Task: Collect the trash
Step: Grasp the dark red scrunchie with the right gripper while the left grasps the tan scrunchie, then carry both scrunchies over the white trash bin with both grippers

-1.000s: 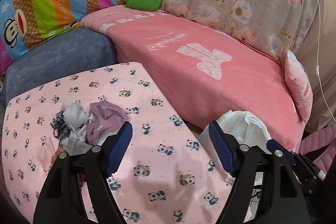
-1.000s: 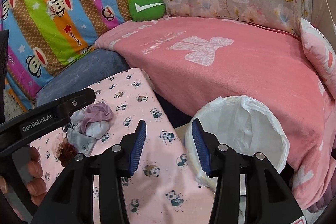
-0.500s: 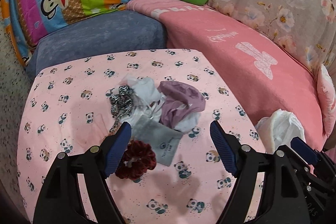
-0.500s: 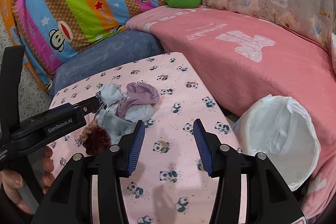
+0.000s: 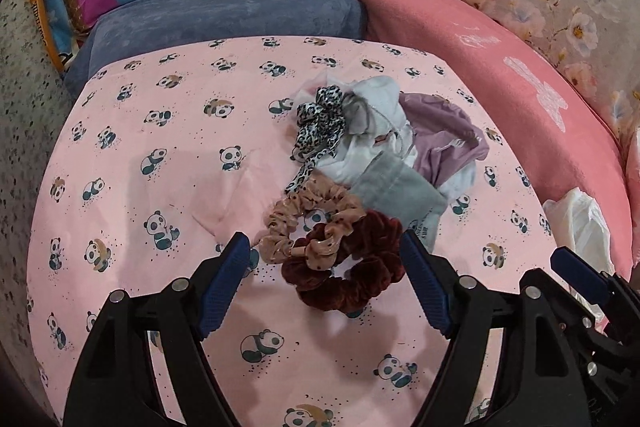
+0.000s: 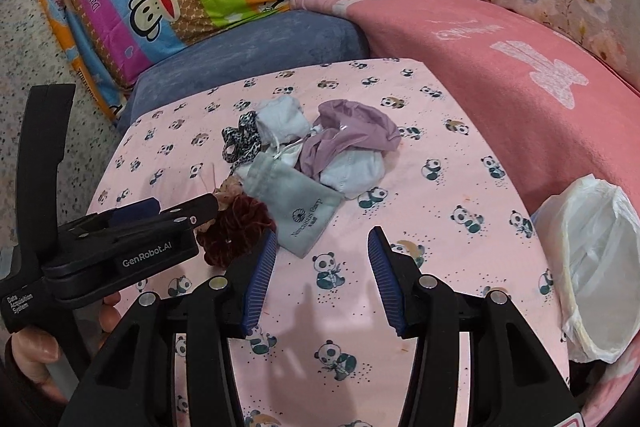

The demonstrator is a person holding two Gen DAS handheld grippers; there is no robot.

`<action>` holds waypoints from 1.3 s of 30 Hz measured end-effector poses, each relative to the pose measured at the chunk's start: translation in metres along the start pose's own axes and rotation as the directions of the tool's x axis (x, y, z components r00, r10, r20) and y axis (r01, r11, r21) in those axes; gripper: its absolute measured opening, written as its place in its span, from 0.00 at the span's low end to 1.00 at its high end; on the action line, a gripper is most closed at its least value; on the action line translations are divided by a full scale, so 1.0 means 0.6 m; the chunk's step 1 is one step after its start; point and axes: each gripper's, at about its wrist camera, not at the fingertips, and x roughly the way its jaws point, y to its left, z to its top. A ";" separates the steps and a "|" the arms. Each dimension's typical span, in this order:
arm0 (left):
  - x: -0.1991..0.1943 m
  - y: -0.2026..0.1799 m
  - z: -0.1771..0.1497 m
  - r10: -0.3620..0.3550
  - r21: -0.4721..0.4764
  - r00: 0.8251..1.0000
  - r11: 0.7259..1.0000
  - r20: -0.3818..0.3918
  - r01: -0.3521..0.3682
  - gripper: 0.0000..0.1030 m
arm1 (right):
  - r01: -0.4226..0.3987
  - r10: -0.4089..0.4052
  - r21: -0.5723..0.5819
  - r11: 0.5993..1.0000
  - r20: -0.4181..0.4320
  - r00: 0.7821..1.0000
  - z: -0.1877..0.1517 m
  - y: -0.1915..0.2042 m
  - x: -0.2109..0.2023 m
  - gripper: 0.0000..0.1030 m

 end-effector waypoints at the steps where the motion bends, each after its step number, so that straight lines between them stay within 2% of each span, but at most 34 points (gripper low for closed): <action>1: 0.006 0.004 0.000 -0.002 -0.002 1.000 1.000 -0.009 0.002 0.71 | -0.001 0.001 -0.006 1.000 -0.008 1.000 -0.001 0.007 0.008 0.48; 5: 0.026 0.013 -0.001 -0.015 -0.002 0.999 1.000 -0.037 0.015 0.66 | -0.006 0.005 -0.020 1.000 -0.036 0.999 -0.004 0.023 0.035 0.48; 10: 0.047 0.033 0.002 -0.067 -0.036 0.995 0.997 -0.079 0.065 0.51 | -0.032 0.031 -0.014 0.999 -0.079 0.996 -0.002 0.036 0.074 0.48; 13: 0.050 0.045 0.000 -0.114 -0.056 0.989 0.992 -0.092 0.109 0.38 | -0.041 0.039 -0.018 0.999 -0.100 0.994 0.001 0.044 0.094 0.48; 15: 0.053 0.052 -0.001 -0.139 -0.068 0.985 0.989 -0.102 0.133 0.25 | -0.055 0.053 -0.016 0.998 -0.113 0.992 0.002 0.049 0.105 0.48; 16: 0.052 0.054 -0.001 -0.146 -0.071 0.984 0.988 -0.103 0.139 0.24 | -0.062 0.060 -0.014 0.998 -0.119 0.991 0.003 0.052 0.111 0.48; 18: 0.048 0.056 -0.001 -0.167 -0.072 0.981 0.984 -0.098 0.161 0.15 | -0.075 0.073 -0.011 0.997 -0.130 0.989 0.004 0.057 0.123 0.48; 23: 0.037 0.052 0.003 -0.179 -0.055 0.980 0.983 -0.084 0.175 0.13 | -0.096 0.094 -0.003 0.995 -0.164 0.982 0.003 0.067 0.150 0.42; 25: 0.035 0.051 0.004 -0.174 -0.051 0.981 0.984 -0.081 0.171 0.13 | -0.113 0.112 0.001 0.994 -0.182 0.977 0.000 0.070 0.161 0.35; 27: 0.033 0.048 0.006 -0.166 -0.044 0.983 0.986 -0.082 0.163 0.13 | -0.128 0.125 -0.003 0.992 -0.196 0.973 -0.002 0.073 0.170 0.17; 30: 0.025 0.044 0.008 -0.154 -0.033 0.985 0.988 -0.076 0.152 0.13 | -0.136 0.131 -0.015 0.991 -0.179 0.975 -0.003 0.073 0.162 0.07; 33: 0.010 0.038 0.014 -0.152 -0.026 0.987 0.988 -0.056 0.151 0.13 | -0.146 0.144 -0.005 0.989 -0.152 0.978 -0.001 0.069 0.145 0.06; 39: -0.032 0.006 0.033 -0.162 0.009 0.987 0.987 0.001 0.162 0.13 | -0.142 0.143 0.017 0.990 -0.043 0.989 0.020 0.045 0.075 0.06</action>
